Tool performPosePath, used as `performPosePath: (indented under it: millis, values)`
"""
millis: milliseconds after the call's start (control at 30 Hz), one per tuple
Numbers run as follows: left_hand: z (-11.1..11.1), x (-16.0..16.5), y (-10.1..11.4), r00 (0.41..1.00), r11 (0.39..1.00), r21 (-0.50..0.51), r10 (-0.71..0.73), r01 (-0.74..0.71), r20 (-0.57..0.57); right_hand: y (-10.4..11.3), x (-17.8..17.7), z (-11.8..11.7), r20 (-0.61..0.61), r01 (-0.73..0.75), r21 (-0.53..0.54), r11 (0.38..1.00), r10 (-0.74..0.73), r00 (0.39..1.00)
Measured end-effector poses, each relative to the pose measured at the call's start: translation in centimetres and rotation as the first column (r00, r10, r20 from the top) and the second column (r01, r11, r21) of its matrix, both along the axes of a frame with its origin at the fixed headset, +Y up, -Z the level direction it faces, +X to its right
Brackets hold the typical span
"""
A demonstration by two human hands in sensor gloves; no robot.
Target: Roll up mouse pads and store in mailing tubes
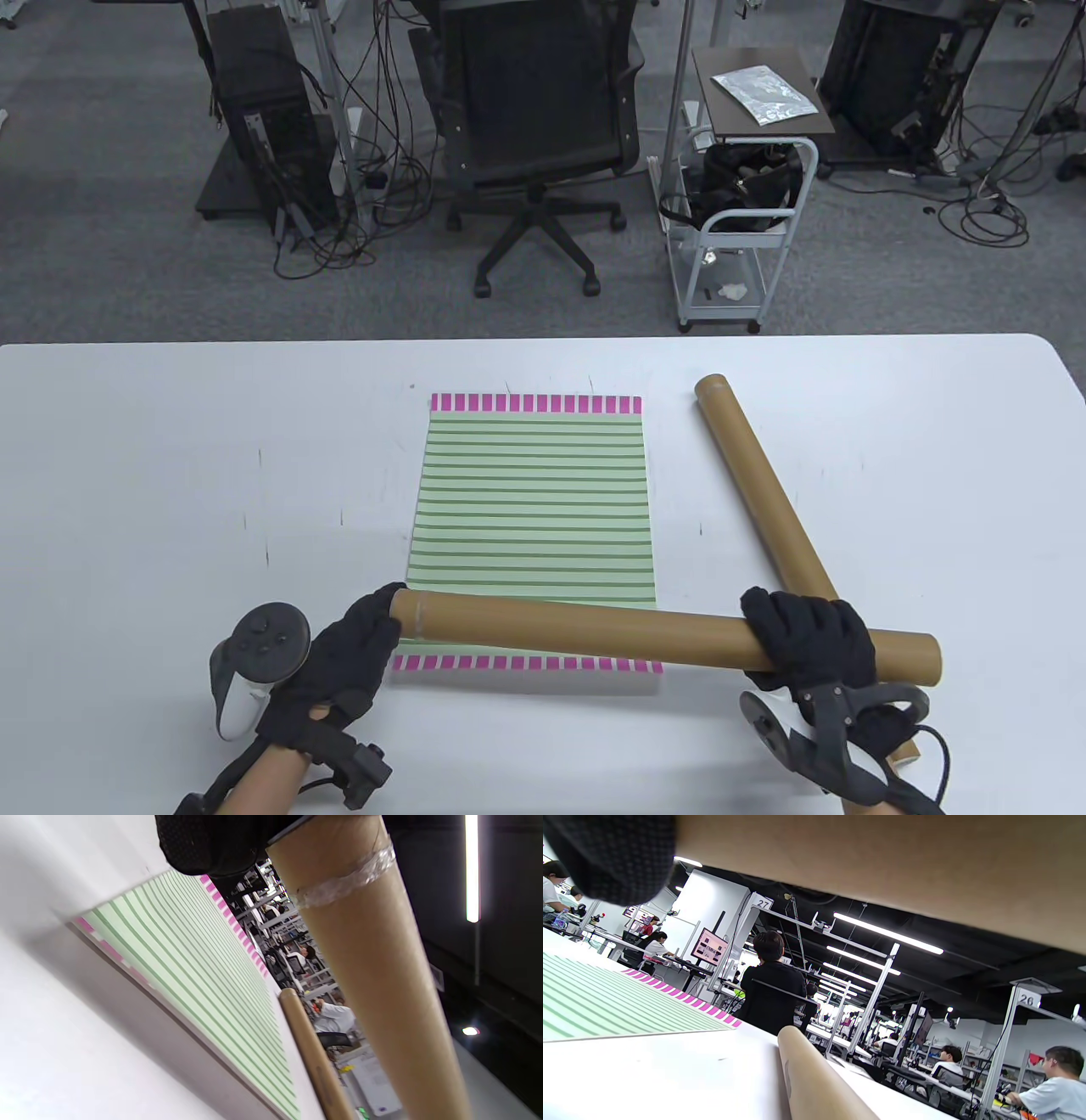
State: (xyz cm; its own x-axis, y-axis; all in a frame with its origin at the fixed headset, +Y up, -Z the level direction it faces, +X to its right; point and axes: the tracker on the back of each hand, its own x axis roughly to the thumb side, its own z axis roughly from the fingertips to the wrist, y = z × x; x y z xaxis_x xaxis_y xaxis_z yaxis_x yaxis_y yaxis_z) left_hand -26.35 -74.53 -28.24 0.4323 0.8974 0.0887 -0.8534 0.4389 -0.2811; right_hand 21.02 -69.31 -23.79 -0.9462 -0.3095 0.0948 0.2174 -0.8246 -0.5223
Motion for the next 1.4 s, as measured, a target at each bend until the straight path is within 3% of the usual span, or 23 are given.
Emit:
performPosePath:
  millis: [100,333,433,533,600,633,667,733,767,800,967,1033,1133,1400]
  values:
    - [-0.3,-0.3,-0.3,0.993,0.994,-0.046,0.105,-0.102,0.054,-0.2,0.7,-0.4,-0.005,0.024,-0.067,0.997,-0.025,1.0]
    - [-0.8,-0.9,-0.7,0.974,0.975,-0.09,0.212,-0.205,0.082,-0.2,1.0,-0.4,0.005,0.037,-0.066,0.997,-0.037,0.999]
    - [-0.9,-1.7,-0.4,0.993,0.993,-0.037,0.114,-0.113,0.024,-0.4,1.2,-0.7,0.02,0.044,-0.076,0.996,-0.042,0.999]
    - [-0.7,-2.8,0.4,0.973,0.982,0.062,-0.169,0.18,-0.154,-0.5,1.9,-0.8,0.052,0.063,-0.087,0.994,-0.059,0.997]
    - [-0.6,-3.2,1.0,0.853,0.858,0.137,-0.448,0.494,-0.268,-0.4,2.1,-0.8,0.063,0.07,-0.081,0.994,-0.065,0.996]
    - [-0.6,-3.2,1.3,0.755,0.751,0.161,-0.577,0.64,-0.31,-0.3,2.2,-0.9,0.066,0.078,-0.081,0.994,-0.073,0.995]
    - [-0.5,-3.0,1.3,0.622,0.613,0.16,-0.689,0.774,-0.372,-0.3,2.2,-0.9,0.068,0.083,-0.08,0.993,-0.078,0.995]
    - [-0.6,-2.7,1.0,0.472,0.451,0.151,-0.793,0.88,-0.384,-0.3,2.3,-0.9,0.07,0.088,-0.077,0.993,-0.083,0.994]
    - [-0.6,-2.5,0.7,0.413,0.392,0.136,-0.828,0.91,-0.379,-0.2,2.3,-0.9,0.071,0.091,-0.074,0.993,-0.086,0.994]
    - [-0.7,-2.4,0.4,0.394,0.372,0.133,-0.842,0.919,-0.368,-0.2,2.3,-0.9,0.072,0.091,-0.072,0.993,-0.086,0.994]
    - [-1.3,-2.5,-0.6,0.352,0.353,0.046,-0.899,0.935,-0.259,0.0,2.5,-0.8,0.079,0.1,-0.068,0.993,-0.094,0.992]
    - [-1.6,-2.6,-1.1,0.419,0.427,-0.014,-0.893,0.904,-0.168,0.0,2.5,-0.8,0.086,0.099,-0.064,0.993,-0.093,0.992]
    - [-1.8,-2.8,-1.8,0.459,0.467,-0.064,-0.882,0.882,-0.107,0.0,2.5,-0.9,0.09,0.1,-0.066,0.993,-0.094,0.992]
    - [-1.7,-2.8,-1.4,0.429,0.438,-0.03,-0.891,0.899,-0.149,0.2,2.5,-0.9,0.092,0.09,-0.078,0.993,-0.083,0.992]
